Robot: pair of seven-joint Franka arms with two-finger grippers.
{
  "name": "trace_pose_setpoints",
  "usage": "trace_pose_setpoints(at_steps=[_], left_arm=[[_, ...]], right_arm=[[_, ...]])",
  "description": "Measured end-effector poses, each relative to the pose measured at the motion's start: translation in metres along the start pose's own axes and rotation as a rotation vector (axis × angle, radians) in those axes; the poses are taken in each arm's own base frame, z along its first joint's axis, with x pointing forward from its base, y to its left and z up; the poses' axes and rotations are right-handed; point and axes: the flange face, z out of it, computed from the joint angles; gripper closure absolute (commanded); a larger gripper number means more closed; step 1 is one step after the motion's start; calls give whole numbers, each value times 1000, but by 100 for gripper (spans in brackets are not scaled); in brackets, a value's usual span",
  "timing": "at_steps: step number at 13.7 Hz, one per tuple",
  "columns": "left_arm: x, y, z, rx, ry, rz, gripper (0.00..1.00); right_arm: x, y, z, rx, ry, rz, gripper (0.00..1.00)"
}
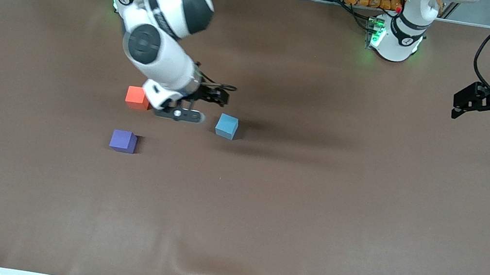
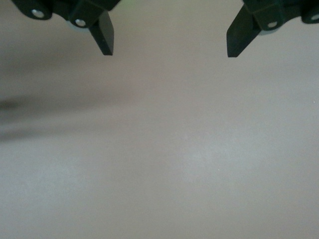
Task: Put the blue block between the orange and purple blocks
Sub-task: 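Move the right gripper over the blue block while the left gripper withdraws, then lower and close the right gripper on the blue block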
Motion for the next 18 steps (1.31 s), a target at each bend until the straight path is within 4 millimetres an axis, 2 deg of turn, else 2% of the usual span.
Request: trace_pose_setpoints(at_steps=[3,5,8,11,13,18], left_arm=[[-4,5,3,1,-44,9,0],[-6,4,3,0,-59,6,0],[-3,-4,6,1,-64,-8,0],[1,-22,11,11,-75,-39,0],[3,-32,14,10,-78,-58,0],[5,-32,13,10,-75,-58,0]], right_arm=[[-3,-17,57,-84,17,2,0],[2,-15,81,-122,18,11,0],[17,-10,99,-101,59,63,0],[17,-13,125,-107,59,75,0],[17,-15,135,-103,67,99,0],[12,-22,164,-105,75,137,0]])
